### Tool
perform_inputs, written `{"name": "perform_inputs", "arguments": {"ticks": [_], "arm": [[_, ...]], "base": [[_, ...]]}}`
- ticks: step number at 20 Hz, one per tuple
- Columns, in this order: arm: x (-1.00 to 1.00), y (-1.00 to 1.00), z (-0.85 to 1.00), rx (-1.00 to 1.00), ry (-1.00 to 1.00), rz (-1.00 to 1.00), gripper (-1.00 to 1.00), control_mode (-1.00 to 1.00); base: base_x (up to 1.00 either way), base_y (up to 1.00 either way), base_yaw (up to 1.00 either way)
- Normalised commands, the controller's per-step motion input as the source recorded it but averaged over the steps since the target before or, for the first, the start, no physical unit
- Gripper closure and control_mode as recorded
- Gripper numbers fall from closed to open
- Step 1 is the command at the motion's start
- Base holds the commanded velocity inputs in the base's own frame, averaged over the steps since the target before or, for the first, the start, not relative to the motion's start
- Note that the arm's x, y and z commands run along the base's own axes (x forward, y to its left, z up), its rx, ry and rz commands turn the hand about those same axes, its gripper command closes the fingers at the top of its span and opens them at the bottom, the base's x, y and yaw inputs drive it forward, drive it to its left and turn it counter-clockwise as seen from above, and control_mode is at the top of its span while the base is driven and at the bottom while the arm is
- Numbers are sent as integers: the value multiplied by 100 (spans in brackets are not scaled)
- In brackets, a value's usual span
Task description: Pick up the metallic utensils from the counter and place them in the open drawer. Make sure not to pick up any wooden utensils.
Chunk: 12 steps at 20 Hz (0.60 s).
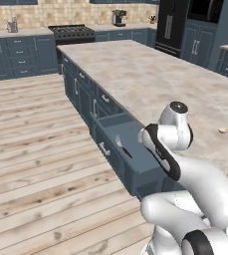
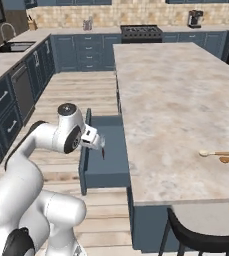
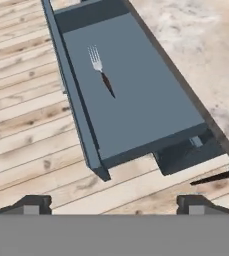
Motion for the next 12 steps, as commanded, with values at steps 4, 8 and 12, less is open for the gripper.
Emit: {"name": "perform_inputs", "arguments": {"ticks": [4,8,12], "arm": [[0,0,0,0,0,0,-100,100],[0,0,0,0,0,0,-100,100],[0,0,0,0,0,0,-100,100]], "base": [[-100,-72,-13],[-70,-94,-8],[-20,-100,0]]}}
